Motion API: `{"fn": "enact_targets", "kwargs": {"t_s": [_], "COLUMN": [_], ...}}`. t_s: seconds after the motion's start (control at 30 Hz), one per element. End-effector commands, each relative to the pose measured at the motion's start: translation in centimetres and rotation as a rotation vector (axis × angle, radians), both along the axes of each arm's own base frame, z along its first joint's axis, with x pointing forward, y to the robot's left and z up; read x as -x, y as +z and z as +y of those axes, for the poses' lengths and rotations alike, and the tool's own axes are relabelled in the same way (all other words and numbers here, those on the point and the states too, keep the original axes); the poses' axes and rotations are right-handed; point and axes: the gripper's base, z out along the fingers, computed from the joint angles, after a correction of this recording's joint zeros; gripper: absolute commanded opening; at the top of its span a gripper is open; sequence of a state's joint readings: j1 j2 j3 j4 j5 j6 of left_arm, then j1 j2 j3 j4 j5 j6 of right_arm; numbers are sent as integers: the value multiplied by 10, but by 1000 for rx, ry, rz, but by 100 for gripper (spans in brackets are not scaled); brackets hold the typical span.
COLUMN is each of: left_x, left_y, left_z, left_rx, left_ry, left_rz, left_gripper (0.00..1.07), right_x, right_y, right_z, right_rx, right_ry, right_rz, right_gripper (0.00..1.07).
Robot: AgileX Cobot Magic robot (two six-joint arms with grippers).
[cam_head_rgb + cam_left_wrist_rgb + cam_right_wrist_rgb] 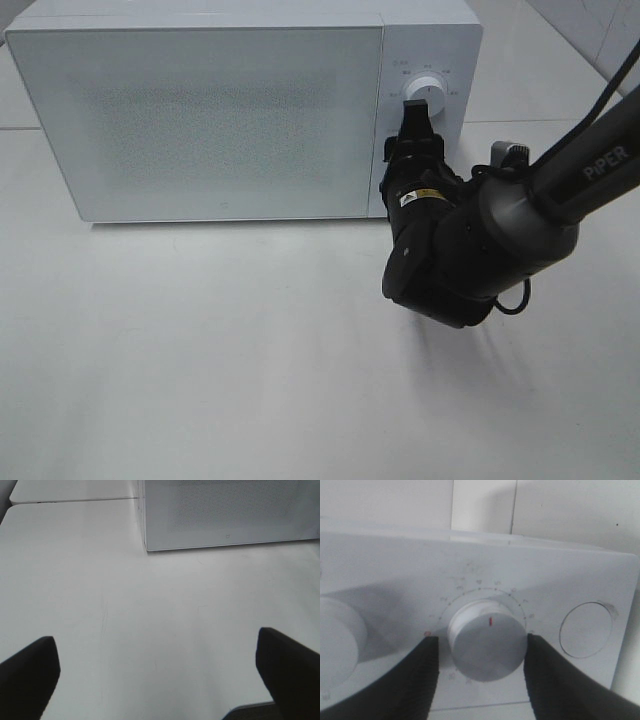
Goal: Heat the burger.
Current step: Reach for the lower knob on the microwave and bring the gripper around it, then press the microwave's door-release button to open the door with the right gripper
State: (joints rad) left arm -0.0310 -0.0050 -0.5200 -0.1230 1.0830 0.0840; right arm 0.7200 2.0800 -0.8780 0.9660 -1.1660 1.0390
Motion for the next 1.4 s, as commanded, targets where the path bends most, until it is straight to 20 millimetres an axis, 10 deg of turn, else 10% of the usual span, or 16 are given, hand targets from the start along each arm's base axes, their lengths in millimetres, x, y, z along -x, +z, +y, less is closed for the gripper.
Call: {"fn": "enact_targets", "kwargs": {"t_s": [0.03,0.3,0.9,1.4], "left_x": [2,2,2,2], "left_y": [0,0,0,0], "left_z": [0,0,0,0], "left_rx": [7,7,7,7], "left_ry": [1,1,1,1], "left_rz": [-26,-26,-26,-26], "left_gripper": [100,100,100,100], "right_x": [2,25,61,91], "right_y": [19,16,50,66], "right_z": [6,-2,-19,-57], "right_rx": [90,305,947,1159], "right_ry": [89,248,937,1415], "right_rz": [-71,115,325,493], "right_gripper": [59,76,76,75]}}
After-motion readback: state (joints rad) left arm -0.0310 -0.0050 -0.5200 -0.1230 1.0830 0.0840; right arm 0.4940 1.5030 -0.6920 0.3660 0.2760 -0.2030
